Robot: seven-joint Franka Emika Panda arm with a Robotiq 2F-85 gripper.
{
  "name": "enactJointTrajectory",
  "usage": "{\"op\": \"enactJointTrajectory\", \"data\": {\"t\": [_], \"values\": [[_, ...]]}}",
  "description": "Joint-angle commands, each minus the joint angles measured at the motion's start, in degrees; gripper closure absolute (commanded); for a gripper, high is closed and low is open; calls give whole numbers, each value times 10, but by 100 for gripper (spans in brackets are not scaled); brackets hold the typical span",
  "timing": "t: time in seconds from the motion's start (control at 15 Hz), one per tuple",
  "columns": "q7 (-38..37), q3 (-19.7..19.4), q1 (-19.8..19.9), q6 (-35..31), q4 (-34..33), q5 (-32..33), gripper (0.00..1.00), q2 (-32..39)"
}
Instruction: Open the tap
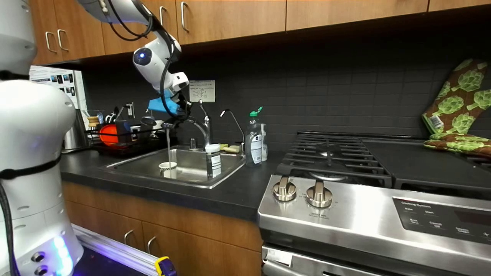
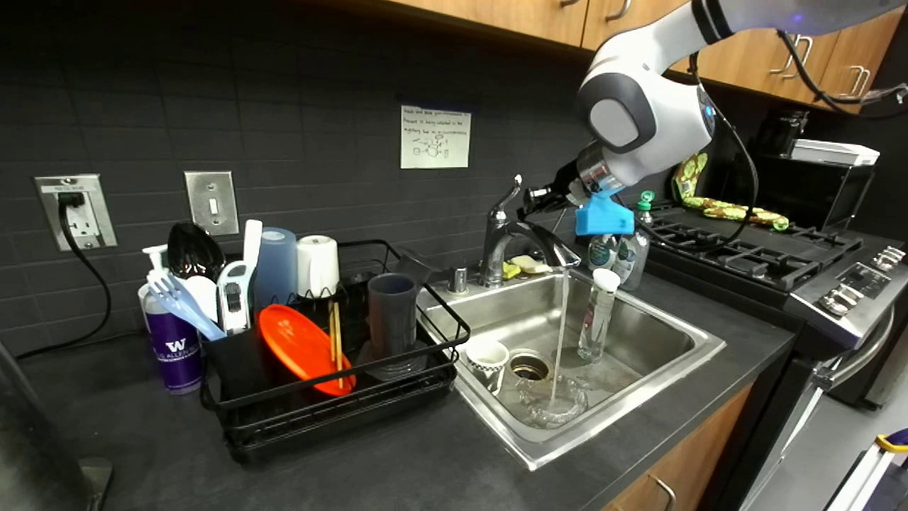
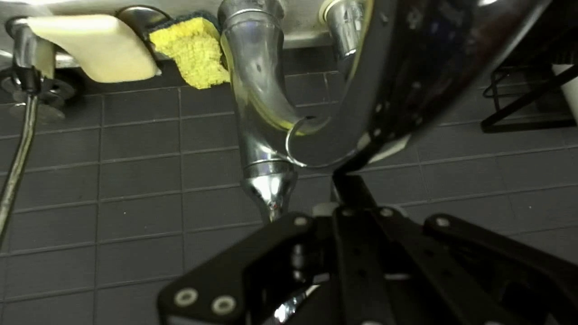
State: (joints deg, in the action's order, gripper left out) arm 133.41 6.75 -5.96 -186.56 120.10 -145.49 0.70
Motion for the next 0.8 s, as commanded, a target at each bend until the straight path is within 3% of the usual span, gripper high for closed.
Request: {"op": "enactJointTrajectory", "data": {"t": [0.0, 0.33, 0.47, 0.53, 0.6, 0.73], "values": [[-9, 0, 1, -17, 41, -1, 100, -47], [-14, -5, -19, -29, 81, 2, 100, -80], [-4, -4, -14, -67, 83, -1, 100, -98], [-108, 14, -16, -85, 102, 92, 100, -109], [-19, -1, -17, -112, 86, 19, 100, -109], [-18, -9, -32, -148, 91, 15, 100, -118]]}}
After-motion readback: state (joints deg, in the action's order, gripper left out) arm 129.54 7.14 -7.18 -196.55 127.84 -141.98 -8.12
